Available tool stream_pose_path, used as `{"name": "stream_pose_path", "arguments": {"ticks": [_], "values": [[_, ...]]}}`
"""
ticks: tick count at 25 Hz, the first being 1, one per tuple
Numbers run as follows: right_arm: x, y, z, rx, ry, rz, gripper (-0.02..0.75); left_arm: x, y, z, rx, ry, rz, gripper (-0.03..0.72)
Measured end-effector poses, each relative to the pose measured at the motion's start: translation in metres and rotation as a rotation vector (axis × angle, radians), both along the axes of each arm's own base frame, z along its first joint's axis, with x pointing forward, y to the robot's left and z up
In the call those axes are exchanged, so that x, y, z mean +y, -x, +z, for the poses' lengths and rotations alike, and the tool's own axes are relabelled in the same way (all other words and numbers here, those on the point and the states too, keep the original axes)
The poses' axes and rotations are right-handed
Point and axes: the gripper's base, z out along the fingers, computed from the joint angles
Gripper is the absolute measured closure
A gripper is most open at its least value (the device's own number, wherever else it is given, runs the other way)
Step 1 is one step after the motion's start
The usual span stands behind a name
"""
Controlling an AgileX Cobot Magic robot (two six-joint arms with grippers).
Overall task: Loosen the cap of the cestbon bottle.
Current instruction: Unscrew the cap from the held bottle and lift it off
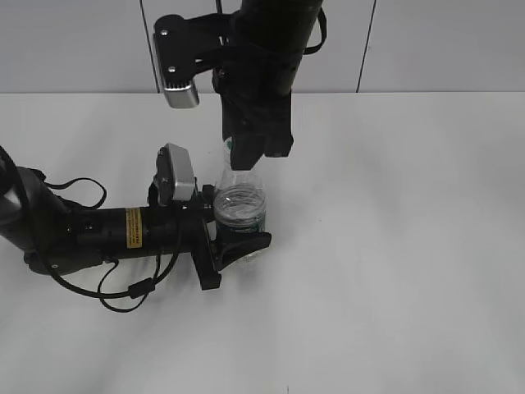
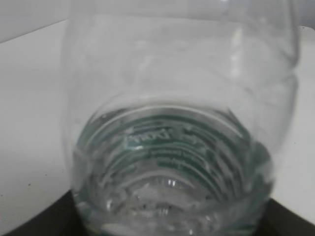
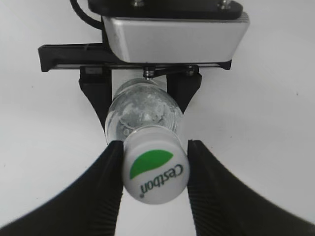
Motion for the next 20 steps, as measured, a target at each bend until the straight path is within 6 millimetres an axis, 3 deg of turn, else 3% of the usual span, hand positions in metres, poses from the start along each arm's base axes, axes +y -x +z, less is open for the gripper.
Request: {"name": "stream_pose_path", "arguments": {"ticks": [5,6,10,12,16,20], "values": [[0.0,0.0,0.0,0.015,-0.004,-0.051,0.433,0.0,0.0,0.0,0.0,0.0,0.0,0.276],[0.0,0.0,0.0,0.018,-0.004,-0.065,0.402,0.0,0.0,0.0,0.001,0.0,0.0,0.276],[0.0,0.0,0.001,0.041,-0.013,-0.149,0.162,0.0,0.0,0.0,0.004,0.001,0.001,0.276],[0.001,-0.001,0.004,0.051,-0.027,-0.21,0.115,0.0,0.0,0.0,0.004,0.001,0.001,0.276],[0.003,-0.004,0.017,0.093,-0.087,-0.438,0.106,0.0,0.0,0.0,0.004,0.001,0.001,0.276],[0.003,-0.005,0.02,0.203,-0.136,-0.798,0.122,0.0,0.0,0.0,0.004,0.001,0.001,0.276]]}}
